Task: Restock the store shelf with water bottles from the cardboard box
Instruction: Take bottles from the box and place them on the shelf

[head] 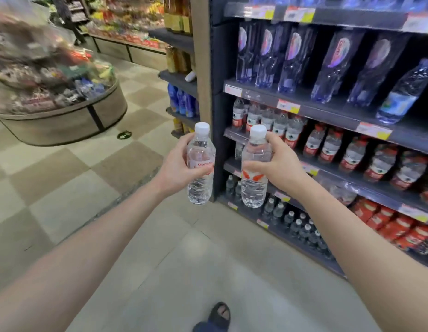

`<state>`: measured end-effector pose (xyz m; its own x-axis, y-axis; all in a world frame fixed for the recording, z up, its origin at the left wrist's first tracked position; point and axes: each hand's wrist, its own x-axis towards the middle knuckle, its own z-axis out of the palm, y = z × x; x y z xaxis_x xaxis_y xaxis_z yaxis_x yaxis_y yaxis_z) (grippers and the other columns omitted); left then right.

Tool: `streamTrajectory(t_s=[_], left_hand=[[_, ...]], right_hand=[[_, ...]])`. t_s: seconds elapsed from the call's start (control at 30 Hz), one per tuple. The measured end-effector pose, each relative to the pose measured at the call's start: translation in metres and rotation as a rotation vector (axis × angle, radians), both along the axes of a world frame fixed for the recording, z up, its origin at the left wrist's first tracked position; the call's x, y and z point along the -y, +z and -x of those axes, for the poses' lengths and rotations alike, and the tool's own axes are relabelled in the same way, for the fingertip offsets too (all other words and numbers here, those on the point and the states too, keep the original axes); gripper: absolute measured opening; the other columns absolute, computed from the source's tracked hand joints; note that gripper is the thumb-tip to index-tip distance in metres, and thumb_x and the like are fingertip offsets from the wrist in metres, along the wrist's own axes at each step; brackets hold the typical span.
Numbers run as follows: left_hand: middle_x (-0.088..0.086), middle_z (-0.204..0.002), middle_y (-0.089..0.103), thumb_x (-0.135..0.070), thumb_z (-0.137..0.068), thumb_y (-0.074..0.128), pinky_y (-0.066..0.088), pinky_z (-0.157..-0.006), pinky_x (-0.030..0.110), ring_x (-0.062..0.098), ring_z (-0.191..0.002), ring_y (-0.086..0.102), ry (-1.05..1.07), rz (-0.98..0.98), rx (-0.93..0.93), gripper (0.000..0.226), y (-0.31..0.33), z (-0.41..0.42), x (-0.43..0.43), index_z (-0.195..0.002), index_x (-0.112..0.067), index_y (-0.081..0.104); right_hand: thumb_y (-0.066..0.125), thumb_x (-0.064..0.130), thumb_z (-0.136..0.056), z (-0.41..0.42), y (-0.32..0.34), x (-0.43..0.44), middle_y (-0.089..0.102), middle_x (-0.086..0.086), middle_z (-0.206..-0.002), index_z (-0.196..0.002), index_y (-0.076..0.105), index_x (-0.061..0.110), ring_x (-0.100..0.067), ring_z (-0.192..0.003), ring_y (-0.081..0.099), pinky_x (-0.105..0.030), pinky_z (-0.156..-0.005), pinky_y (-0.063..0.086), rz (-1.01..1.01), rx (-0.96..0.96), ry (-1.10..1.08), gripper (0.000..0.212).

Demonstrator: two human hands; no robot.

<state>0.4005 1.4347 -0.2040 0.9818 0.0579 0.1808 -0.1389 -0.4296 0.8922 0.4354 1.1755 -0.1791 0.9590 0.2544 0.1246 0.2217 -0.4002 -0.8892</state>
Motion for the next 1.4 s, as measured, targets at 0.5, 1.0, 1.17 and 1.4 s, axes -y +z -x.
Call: streamTrajectory(t_s=[0.5, 1.0, 1.17, 1.4], left_hand=[[-0.011, -0.126, 0.071, -0.015, -0.080, 0.093, 0.052, -0.084, 0.011, -0.003, -0.106, 0.071, -0.156, 0.000, -0.080, 0.085, -0.045, -0.246, -0.129, -0.151, -0.023, 0.047], [-0.017, -0.126, 0.072, -0.025, -0.078, 0.095, 0.053, -0.093, 0.016, -0.002, -0.111, 0.069, -0.477, -0.034, -0.113, 0.086, -0.180, -0.426, -0.173, -0.150, -0.031, 0.049], [-0.019, -0.128, 0.071, -0.032, -0.074, 0.097, 0.056, -0.105, 0.039, 0.003, -0.117, 0.069, -0.526, -0.083, -0.059, 0.089, -0.268, -0.471, -0.167, -0.150, -0.034, 0.049], [-0.016, -0.130, 0.070, -0.019, -0.078, 0.095, 0.052, -0.097, 0.017, 0.000, -0.117, 0.068, -0.576, -0.049, 0.126, 0.079, -0.409, -0.529, -0.149, -0.145, -0.025, 0.053]], right_hand=[[0.088, 0.020, -0.079, -0.205, -0.045, -0.120, 0.064, 0.025, -0.110, -0.129, 0.053, 0.038, 0.022, -0.090, 0.058, -0.002, -0.076, 0.042, 0.052, -0.047, -0.144, 0.064], [0.090, 0.033, -0.075, -0.330, -0.186, -0.181, 0.066, 0.026, -0.109, -0.123, 0.050, 0.052, 0.006, -0.100, 0.063, -0.010, -0.082, 0.046, 0.151, -0.143, -0.387, 0.065], [0.091, 0.025, -0.074, -0.370, -0.285, -0.172, 0.071, 0.021, -0.102, -0.120, 0.057, 0.046, 0.009, -0.093, 0.065, -0.007, -0.079, 0.049, 0.132, -0.154, -0.367, 0.061], [0.090, 0.027, -0.076, -0.436, -0.443, -0.161, 0.072, 0.016, -0.110, -0.128, 0.057, 0.038, -0.001, -0.096, 0.069, -0.013, -0.074, 0.052, 0.111, -0.017, -0.374, 0.063]])
